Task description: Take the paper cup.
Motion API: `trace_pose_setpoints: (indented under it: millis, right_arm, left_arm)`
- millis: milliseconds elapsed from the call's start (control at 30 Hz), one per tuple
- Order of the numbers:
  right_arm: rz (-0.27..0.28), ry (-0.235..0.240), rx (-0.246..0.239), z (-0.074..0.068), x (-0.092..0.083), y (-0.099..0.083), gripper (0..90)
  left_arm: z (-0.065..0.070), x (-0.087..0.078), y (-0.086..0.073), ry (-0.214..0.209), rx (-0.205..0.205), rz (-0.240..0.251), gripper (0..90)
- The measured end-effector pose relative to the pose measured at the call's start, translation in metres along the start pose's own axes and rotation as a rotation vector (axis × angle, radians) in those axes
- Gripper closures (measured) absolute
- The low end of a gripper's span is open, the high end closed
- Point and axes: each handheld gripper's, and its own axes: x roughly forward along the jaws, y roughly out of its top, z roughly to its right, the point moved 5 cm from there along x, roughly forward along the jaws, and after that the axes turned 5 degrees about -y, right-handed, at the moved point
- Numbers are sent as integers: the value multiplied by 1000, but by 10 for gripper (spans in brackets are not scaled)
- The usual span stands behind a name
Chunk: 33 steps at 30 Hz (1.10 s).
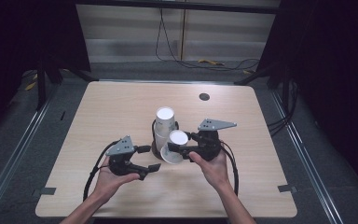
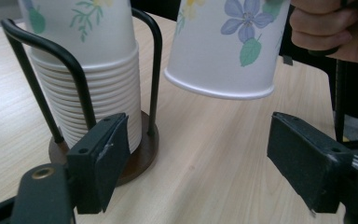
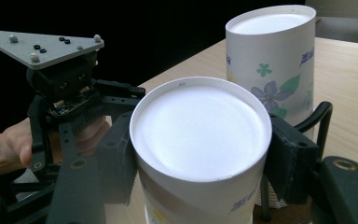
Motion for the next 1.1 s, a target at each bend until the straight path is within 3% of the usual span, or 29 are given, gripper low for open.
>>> trace_pose_setpoints:
  millis: [500,533,867,1100]
  right_arm:
    - [-35,56,-3,-14,19,-10,354]
    - [-38,63,-9,-17,20,-10,353]
    - [-64,83,-21,-23,28,-14,353]
    - [-59,94,-17,-27,30,-14,354]
  left_arm:
    - [8,4,-1,-59,11,15,220]
    - [8,4,-1,-73,11,19,271]
    - [8,8,-5,-76,20,39,256]
    - [8,9,-4,-85,6,57,229]
